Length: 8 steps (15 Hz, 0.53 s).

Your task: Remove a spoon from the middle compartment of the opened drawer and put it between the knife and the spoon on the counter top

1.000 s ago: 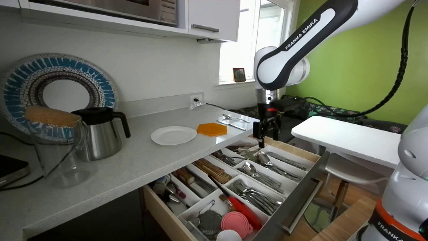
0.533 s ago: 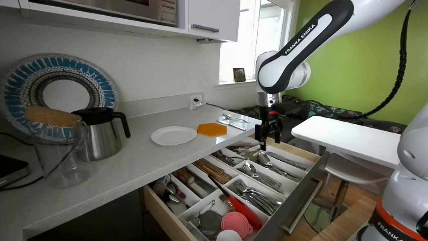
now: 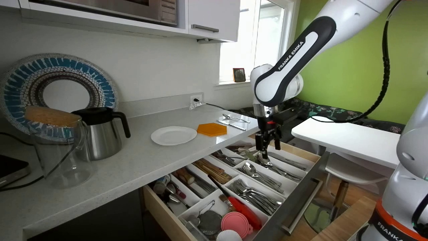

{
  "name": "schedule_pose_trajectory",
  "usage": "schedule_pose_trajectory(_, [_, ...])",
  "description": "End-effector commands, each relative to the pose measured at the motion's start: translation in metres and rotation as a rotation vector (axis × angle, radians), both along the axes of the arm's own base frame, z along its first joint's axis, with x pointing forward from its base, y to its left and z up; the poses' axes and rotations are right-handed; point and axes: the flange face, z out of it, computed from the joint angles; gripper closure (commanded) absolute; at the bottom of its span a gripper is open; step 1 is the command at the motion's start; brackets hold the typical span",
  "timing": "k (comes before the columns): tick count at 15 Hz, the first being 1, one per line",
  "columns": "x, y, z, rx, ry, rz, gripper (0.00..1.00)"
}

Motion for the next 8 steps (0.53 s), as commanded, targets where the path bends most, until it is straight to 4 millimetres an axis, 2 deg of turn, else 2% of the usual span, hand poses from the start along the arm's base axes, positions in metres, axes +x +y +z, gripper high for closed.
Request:
schedule_pose_trajectory(1, [0.020, -0.007, -0.046, -0.037, 0.018, 0.041, 0.00])
schedule_pose_trajectory(4, [0.034, -0.015, -0.072, -0.047, 0.032, 0.061, 0.00])
schedule_pose_trajectory(8, [0.050, -0.034, -0.095, -0.028, 0.078, 0.035, 0.00])
